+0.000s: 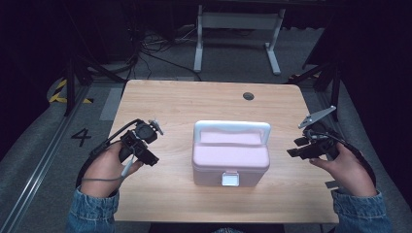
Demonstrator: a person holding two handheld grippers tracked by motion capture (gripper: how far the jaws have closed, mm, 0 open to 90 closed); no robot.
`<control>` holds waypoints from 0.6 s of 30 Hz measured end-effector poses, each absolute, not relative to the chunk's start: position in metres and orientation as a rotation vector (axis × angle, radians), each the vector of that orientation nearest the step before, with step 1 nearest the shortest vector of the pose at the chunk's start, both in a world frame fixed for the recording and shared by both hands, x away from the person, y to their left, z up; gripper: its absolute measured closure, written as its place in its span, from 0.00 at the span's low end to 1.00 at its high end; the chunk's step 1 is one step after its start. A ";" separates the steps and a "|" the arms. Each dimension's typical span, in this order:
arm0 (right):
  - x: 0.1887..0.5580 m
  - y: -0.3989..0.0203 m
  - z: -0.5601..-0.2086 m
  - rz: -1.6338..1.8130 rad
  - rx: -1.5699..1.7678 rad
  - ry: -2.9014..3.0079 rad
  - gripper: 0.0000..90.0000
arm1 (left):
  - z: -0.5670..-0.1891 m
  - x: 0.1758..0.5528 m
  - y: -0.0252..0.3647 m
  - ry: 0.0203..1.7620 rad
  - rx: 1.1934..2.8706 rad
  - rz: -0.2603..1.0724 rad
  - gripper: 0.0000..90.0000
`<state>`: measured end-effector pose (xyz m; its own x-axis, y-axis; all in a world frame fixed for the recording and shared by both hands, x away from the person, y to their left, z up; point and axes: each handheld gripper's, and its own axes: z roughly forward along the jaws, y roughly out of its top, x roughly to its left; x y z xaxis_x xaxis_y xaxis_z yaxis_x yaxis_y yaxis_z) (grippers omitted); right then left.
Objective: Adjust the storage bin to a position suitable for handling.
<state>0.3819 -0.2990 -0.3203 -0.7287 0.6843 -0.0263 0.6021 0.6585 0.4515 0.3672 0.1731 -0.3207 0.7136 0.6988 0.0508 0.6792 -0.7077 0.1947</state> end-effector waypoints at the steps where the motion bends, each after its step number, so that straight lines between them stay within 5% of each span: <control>1: 0.382 -0.300 -0.321 0.622 1.058 2.676 0.54 | -0.320 0.368 0.174 1.119 2.746 0.148 0.52; 5: 0.385 -0.302 -0.326 0.627 1.077 2.683 0.54 | -0.309 0.372 0.178 1.138 2.688 0.131 0.61; 18: 0.384 -0.306 -0.327 0.643 1.107 2.675 0.53 | -0.314 0.376 0.174 1.142 2.706 0.097 0.52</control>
